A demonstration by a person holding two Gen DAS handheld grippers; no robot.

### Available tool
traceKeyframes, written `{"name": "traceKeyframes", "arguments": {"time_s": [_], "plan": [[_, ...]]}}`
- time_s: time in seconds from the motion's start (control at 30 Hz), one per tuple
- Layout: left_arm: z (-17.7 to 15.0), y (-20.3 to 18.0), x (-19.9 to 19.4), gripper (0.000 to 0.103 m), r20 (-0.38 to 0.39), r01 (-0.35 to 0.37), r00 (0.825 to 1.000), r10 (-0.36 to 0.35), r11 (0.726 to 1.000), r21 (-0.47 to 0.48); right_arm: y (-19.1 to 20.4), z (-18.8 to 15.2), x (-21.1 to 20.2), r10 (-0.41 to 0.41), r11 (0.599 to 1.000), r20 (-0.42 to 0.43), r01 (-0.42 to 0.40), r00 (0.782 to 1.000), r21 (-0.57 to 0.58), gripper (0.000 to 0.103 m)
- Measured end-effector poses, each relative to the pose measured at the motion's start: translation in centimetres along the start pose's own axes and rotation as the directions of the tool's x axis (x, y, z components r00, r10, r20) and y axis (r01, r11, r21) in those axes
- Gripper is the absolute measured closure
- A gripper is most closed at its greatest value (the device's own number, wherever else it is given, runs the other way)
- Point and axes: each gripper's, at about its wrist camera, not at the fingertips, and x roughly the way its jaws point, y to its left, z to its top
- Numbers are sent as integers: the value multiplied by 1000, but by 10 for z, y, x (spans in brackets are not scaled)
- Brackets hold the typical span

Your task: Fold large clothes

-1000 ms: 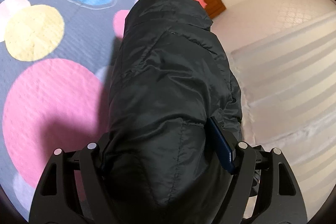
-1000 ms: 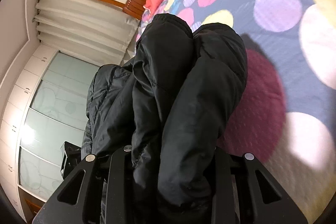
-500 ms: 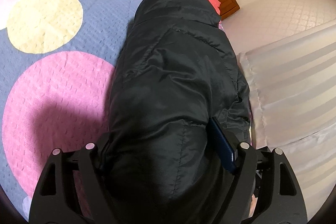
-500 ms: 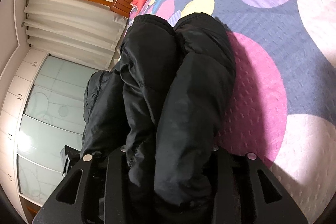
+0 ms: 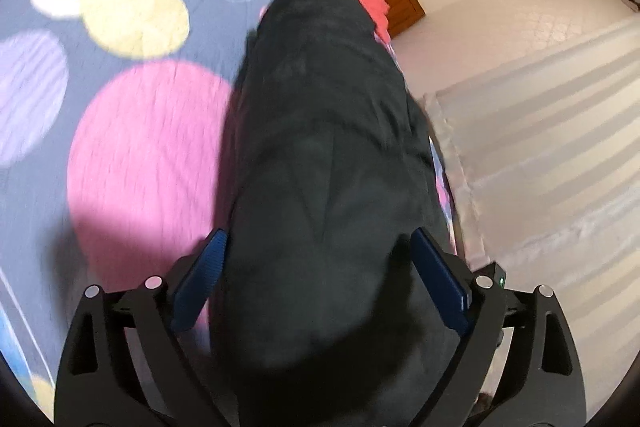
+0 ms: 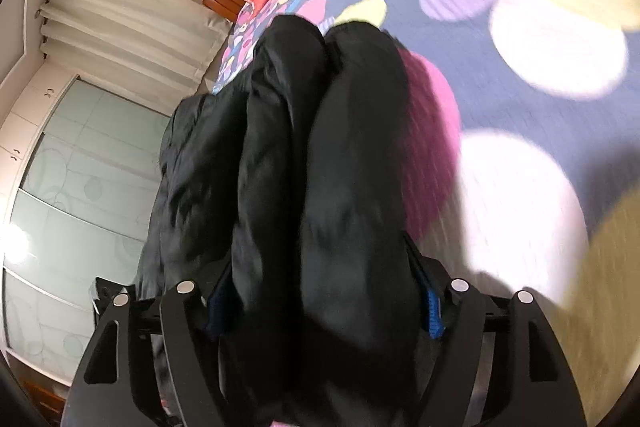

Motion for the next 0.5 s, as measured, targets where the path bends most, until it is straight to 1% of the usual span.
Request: {"name": "traceKeyframes", "arguments": {"time_s": [0.1,0.17,0.2,0.27,0.3,0.33,0.37,0.43,0.5], "plan": [[-16,2,-3,8,-2,6,1000,-6,1000,17,-7,-16,-11,38,999,-2,-38,999,29,30],[-23,3,-2,8,-9,16,1000,-16,1000,2,-9,-27,-14,51,998,-4,-51,999,31,29],[-25,6,-1,8,-10,29,1000,-29,999,-22,-10,-30,-15,48,999,-8,-48,999,24,28],[-22,7,3,9,3,30,1000,-30,999,-39,-8,-38,-16,34,999,-7,-34,999,-1,28],[-23,4,3,13,8,17,1000,-16,999,-29,-7,-39,-16,23,1000,-11,-23,1000,-9,32],[-25,2,1,15,9,9,1000,-9,1000,-20,-6,-41,-17,17,1000,-14,-17,1000,-11,44],[-26,-2,-1,19,11,6,1000,-6,1000,-8,-5,-42,-17,11,1000,-16,-11,1000,-10,49],[-27,-7,-5,23,12,2,1000,-2,1000,16,-2,-42,-20,11,1000,-14,-11,1000,-9,63],[-29,-12,-9,28,10,-2,1000,1,999,33,0,-47,-25,25,1000,-10,-25,1000,8,68]]}}
